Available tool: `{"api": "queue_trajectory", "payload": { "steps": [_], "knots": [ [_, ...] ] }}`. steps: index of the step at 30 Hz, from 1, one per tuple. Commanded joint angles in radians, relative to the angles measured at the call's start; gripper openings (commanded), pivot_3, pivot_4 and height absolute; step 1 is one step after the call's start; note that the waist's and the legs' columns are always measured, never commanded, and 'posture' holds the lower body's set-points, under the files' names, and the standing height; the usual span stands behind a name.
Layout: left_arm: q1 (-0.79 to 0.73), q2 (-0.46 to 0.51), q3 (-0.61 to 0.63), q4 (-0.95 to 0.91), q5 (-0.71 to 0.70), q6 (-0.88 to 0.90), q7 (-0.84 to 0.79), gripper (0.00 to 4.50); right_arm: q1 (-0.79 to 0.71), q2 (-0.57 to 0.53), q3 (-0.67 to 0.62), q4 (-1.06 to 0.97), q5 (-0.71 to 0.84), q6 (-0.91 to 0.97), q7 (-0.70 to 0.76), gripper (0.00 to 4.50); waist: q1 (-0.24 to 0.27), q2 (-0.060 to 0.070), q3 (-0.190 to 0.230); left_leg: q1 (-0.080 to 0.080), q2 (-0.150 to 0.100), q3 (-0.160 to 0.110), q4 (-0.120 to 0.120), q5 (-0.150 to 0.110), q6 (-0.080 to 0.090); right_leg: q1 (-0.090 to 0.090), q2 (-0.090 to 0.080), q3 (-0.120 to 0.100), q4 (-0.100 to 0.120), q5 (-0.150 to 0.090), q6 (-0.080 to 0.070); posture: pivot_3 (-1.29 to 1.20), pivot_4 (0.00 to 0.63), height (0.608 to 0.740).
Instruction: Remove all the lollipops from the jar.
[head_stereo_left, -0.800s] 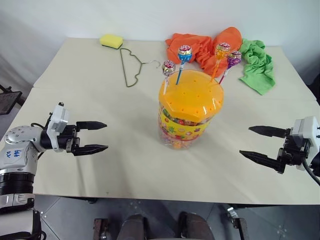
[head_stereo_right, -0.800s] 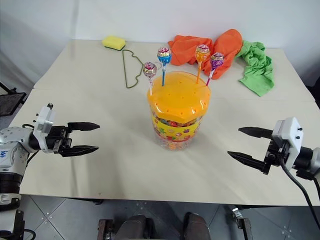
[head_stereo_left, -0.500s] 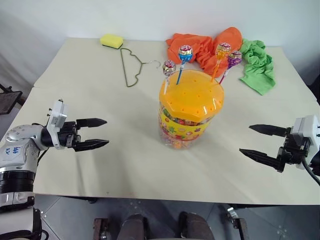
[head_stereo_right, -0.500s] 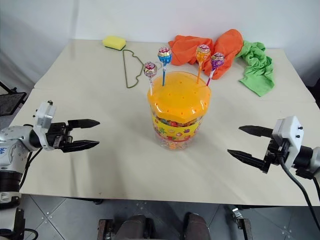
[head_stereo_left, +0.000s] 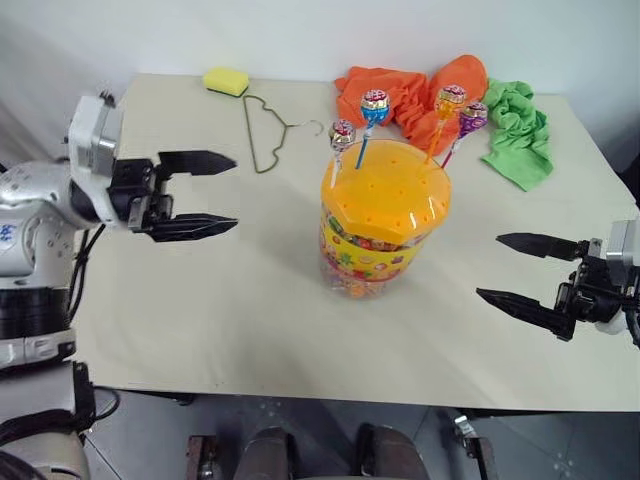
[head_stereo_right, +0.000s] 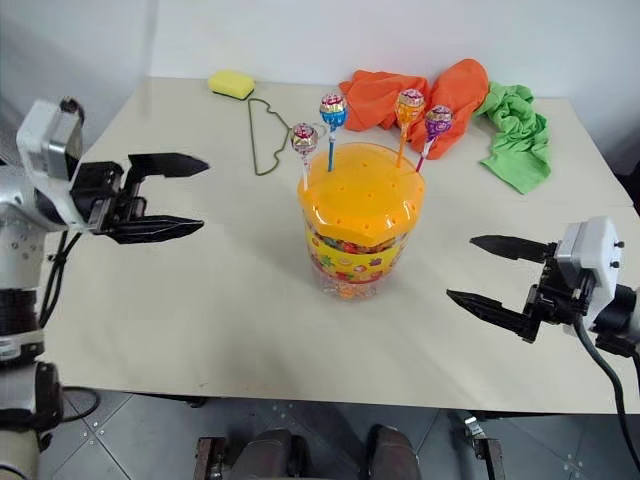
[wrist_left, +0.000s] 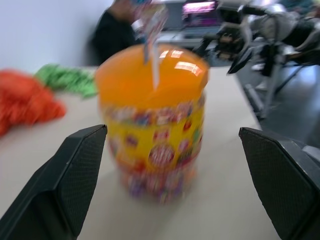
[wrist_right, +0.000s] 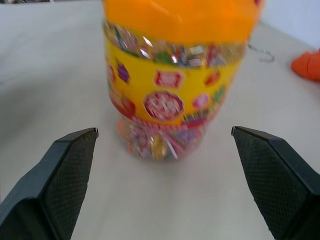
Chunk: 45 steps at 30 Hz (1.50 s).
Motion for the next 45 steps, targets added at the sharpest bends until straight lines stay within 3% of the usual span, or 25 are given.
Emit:
{"api": "queue_trajectory", "payload": {
  "steps": [1, 11, 19, 22, 35, 40, 45],
  "knots": [
    [-0.082, -0.06, -0.047, 0.035, -0.011, -0.03, -0.06, 4.5, 0.001, 0.01, -0.095, -0.101, 0.107, 0.05, -0.079, 4.49, -0.001, 0.0, 0.0, -0.002, 0.0, -0.001, 0.002, 0.0, 0.0, -0.001, 0.0, -0.001, 0.0, 0.0, 0.0, 0.0, 0.15, 0.74],
    [-0.286, -0.24, -0.163, 0.332, 0.079, -0.164, -0.147, 4.5, 0.058, 0.051, -0.199, -0.226, 0.206, 0.08, -0.226, 4.49, 0.006, -0.001, 0.001, -0.005, 0.0, -0.002, 0.007, -0.001, 0.001, -0.002, 0.0, -0.002, 0.003, 0.0, 0.0, 0.0, 0.15, 0.74],
    [-0.359, -0.303, -0.203, 0.46, 0.117, -0.221, -0.161, 4.5, 0.096, 0.068, -0.228, -0.25, 0.202, 0.065, -0.264, 4.49, 0.01, -0.002, 0.001, -0.006, 0.0, -0.002, 0.007, -0.001, 0.002, -0.002, 0.0, -0.002, 0.003, 0.0, 0.0, 0.0, 0.15, 0.74],
    [-0.363, -0.308, -0.204, 0.467, 0.094, -0.225, -0.17, 3.92, 0.101, 0.07, -0.233, -0.26, 0.21, 0.064, -0.278, 4.5, 0.01, -0.002, 0.001, -0.006, 0.0, -0.002, 0.007, -0.001, 0.002, -0.002, 0.0, -0.001, 0.003, 0.0, 0.0, 0.0, 0.15, 0.74],
    [-0.394, -0.33, -0.16, 0.452, 0.072, -0.187, -0.137, 0.13, 0.066, 0.046, -0.211, -0.235, 0.218, 0.055, -0.291, 4.5, 0.016, -0.002, 0.001, -0.006, 0.0, -0.002, 0.008, -0.001, 0.002, -0.002, 0.0, -0.001, 0.003, 0.0, 0.0, 0.0, 0.15, 0.74],
    [-0.404, -0.301, -0.121, 0.4, 0.056, -0.152, -0.121, 0.01, 0.034, 0.037, -0.189, -0.21, 0.207, 0.054, -0.281, 4.5, 0.014, -0.002, 0.001, -0.006, 0.0, -0.002, 0.008, -0.001, 0.002, -0.002, 0.0, -0.001, 0.003, 0.0, 0.0, 0.0, 0.15, 0.74],
    [-0.447, -0.265, -0.031, 0.365, 0.027, -0.1, 0.008, 0.01, -0.008, 0.02, -0.157, -0.174, 0.193, 0.049, -0.262, 4.5, 0.014, -0.002, 0.001, -0.006, 0.0, -0.002, 0.008, -0.001, 0.002, -0.003, 0.0, -0.001, 0.004, 0.0, 0.0, 0.0, 0.15, 0.74]
  ]
}}
